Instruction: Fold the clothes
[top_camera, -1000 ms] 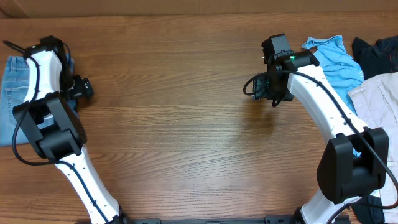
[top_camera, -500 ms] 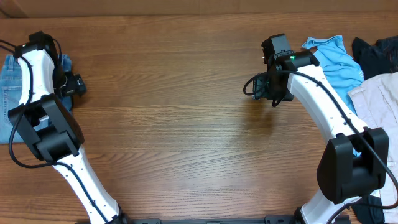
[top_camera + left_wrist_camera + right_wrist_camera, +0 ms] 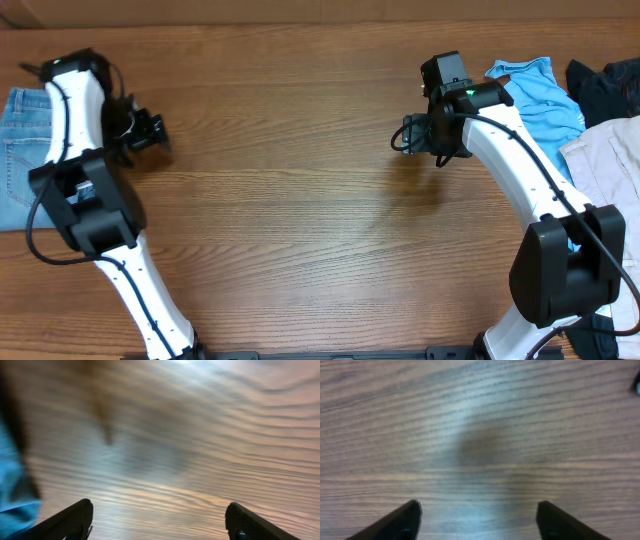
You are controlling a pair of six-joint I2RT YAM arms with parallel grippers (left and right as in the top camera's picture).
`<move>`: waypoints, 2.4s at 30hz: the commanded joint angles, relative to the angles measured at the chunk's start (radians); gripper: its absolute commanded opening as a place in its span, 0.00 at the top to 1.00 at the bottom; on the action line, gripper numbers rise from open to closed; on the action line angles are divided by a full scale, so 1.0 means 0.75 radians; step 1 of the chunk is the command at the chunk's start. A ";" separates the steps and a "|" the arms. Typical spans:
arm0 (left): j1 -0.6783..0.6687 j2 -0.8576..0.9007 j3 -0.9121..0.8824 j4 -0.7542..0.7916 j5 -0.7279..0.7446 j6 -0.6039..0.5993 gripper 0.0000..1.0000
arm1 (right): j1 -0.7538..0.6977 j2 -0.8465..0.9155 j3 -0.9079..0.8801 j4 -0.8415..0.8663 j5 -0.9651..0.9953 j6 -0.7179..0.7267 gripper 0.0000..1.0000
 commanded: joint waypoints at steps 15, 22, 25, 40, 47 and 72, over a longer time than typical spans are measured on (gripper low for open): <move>-0.356 -0.517 0.114 0.027 0.061 0.035 0.00 | -0.022 -0.035 0.474 -0.018 -0.064 -0.104 0.00; -0.406 -0.645 0.113 -0.130 0.063 0.025 0.01 | -0.081 -0.128 0.570 -0.172 -0.085 -0.094 0.00; -0.432 -0.727 0.112 -0.126 0.024 0.024 0.04 | -0.104 -0.212 0.570 -0.185 -0.085 -0.058 0.00; -0.598 -1.201 -0.244 0.036 -0.201 -0.020 0.14 | -0.110 -0.727 0.007 0.012 -0.025 -0.023 0.00; -0.609 -1.599 -0.767 0.308 -0.205 -0.033 0.14 | -0.110 -1.113 -0.453 0.155 -0.030 0.018 0.00; -0.608 -2.171 -1.315 0.437 -0.334 -0.136 0.00 | -0.110 -1.516 -0.758 0.052 -0.035 0.127 0.00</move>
